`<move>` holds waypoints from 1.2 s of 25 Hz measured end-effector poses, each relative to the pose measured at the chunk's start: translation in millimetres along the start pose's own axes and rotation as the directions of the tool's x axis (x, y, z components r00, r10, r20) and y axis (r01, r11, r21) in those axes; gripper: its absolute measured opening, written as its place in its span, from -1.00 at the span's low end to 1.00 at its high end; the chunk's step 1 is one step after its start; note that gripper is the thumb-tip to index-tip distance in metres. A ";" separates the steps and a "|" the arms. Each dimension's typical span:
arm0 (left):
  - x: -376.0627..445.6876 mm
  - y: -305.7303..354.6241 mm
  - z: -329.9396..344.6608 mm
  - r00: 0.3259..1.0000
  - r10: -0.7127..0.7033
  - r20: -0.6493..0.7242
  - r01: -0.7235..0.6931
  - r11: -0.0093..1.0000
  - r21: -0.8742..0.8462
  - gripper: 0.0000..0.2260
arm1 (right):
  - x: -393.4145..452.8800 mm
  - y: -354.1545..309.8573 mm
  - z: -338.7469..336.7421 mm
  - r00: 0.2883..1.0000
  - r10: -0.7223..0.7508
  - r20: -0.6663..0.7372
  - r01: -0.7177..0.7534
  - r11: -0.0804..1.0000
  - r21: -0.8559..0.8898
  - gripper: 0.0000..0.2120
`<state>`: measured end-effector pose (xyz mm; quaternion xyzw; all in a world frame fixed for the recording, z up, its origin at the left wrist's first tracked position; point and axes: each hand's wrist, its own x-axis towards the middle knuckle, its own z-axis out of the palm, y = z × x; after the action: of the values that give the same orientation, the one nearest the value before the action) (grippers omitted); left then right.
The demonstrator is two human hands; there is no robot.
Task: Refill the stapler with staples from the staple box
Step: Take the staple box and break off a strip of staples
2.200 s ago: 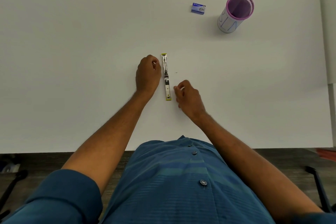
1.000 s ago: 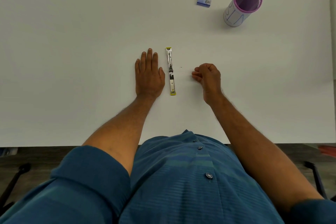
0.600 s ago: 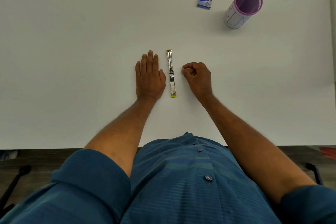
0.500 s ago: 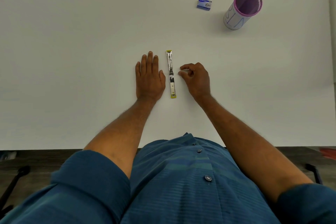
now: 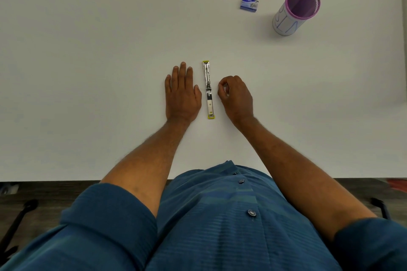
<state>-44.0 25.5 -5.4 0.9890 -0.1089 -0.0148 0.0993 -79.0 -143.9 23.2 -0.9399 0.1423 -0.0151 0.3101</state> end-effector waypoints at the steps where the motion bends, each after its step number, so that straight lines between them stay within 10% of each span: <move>1: 0.3 -0.2 0.0 1.000 0.000 0.001 0.000 1.000 0.000 -0.49 | 0.5 0.4 0.7 1.000 -0.004 0.005 0.004 1.000 -0.011 -0.93; 10: 0.0 0.3 2.0 1.000 0.011 -0.011 -0.011 1.000 0.026 -0.49 | 32.8 1.4 -25.3 0.912 0.180 0.369 -0.270 0.940 0.210 -0.88; 14: -1.3 -2.0 2.6 1.000 0.018 -0.013 -0.018 1.000 0.011 -0.49 | 50.1 2.3 -53.8 0.683 0.319 0.657 -0.727 0.385 0.568 -0.85; 16: -0.3 -0.5 1.5 1.000 0.015 -0.011 -0.015 1.000 -0.004 -0.50 | 56.2 6.0 -70.4 0.660 0.337 0.672 -0.751 0.275 0.600 -0.87; 23: 23.3 8.3 -11.8 0.969 -0.205 -0.140 0.116 0.872 -0.476 -0.60 | 115.6 17.0 -163.7 0.964 0.235 0.125 -0.252 0.955 0.153 -0.88; 26: 67.3 50.3 -39.4 0.953 -0.261 -0.157 0.127 0.809 -0.573 -0.64 | 148.0 26.8 -197.6 0.991 0.102 -0.090 -0.115 0.981 -0.158 -0.77; 30: 118.2 118.7 -51.2 0.996 0.083 0.012 -0.056 0.765 -0.642 -0.53 | 176.9 39.3 -204.5 0.994 0.028 -0.110 -0.069 0.919 -0.387 -0.74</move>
<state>48.8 -103.9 67.5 0.8906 -0.1356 -0.0671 0.4289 56.7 -341.3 154.7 -0.9770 0.1814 -0.0267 0.1093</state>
